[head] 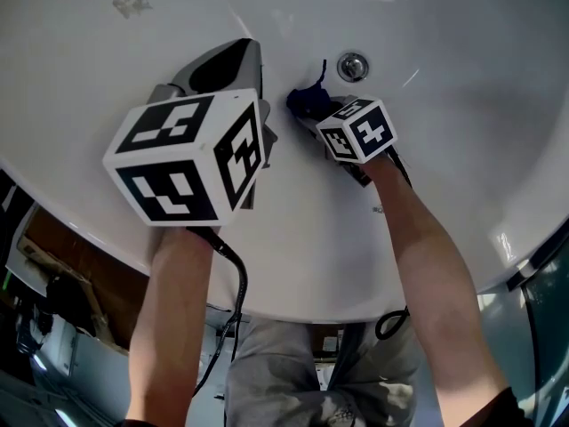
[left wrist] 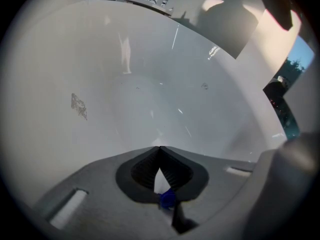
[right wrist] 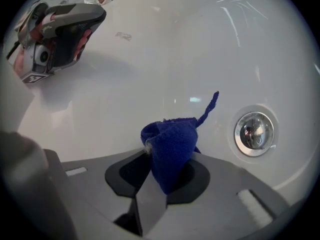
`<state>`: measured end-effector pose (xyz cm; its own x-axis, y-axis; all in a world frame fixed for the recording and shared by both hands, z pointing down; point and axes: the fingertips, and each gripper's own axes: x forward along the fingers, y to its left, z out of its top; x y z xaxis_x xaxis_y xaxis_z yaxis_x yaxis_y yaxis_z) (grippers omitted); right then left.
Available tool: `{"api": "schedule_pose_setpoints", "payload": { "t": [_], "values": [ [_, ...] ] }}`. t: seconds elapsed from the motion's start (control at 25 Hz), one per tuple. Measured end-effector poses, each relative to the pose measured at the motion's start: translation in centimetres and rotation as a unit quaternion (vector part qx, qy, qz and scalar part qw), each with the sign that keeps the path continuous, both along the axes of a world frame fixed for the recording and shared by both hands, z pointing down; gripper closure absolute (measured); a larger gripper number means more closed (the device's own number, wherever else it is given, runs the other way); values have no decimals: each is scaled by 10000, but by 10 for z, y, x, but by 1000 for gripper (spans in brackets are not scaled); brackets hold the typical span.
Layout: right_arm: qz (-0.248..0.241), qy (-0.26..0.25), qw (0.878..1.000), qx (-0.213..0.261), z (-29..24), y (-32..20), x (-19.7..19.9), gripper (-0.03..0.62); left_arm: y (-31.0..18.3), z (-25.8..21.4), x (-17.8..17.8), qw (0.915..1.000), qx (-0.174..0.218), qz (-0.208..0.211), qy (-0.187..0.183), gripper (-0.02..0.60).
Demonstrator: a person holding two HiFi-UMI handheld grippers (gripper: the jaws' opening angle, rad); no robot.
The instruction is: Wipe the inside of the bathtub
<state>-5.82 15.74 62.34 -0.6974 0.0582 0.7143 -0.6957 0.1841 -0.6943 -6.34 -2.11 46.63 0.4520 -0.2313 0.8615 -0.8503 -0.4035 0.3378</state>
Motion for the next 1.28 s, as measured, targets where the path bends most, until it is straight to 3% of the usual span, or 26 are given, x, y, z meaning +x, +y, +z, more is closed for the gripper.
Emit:
{"api": "schedule_pose_setpoints", "payload": {
  "t": [0.16,0.52,1.28],
  "values": [
    [-123,-130,9998,-72,-6,13,-5,505,2,1,2,10000,2,45,-6,578],
    [101,-311,9993,-169,-28,27,-6,505,9,8,3,9999,-68,128,-64,578],
    [-12,-1059,9944,-45,-126,49,-40,505,15,14,-2,9997,-172,118,-138,578]
  ]
}}
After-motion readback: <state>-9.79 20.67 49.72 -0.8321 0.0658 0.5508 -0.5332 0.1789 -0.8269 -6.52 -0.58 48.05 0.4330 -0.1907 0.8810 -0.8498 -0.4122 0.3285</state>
